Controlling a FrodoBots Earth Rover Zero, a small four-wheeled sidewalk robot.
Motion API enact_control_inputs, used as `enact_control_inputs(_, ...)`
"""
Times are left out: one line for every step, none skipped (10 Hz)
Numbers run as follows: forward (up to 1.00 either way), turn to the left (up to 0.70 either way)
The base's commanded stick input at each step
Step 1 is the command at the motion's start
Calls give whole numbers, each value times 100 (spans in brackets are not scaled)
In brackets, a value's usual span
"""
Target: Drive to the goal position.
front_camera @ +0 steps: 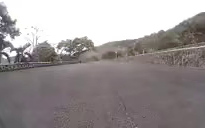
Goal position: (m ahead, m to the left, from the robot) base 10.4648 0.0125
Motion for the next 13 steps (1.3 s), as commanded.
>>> enact_control_inputs(70,0)
enact_control_inputs(70,0)
enact_control_inputs(70,0)
enact_control_inputs(70,0)
enact_control_inputs(70,0)
enact_control_inputs(70,0)
enact_control_inputs(70,0)
enact_control_inputs(70,0)
enact_control_inputs(70,0)
enact_control_inputs(70,0)
enact_control_inputs(70,0)
enact_control_inputs(70,0)
enact_control_inputs(70,0)
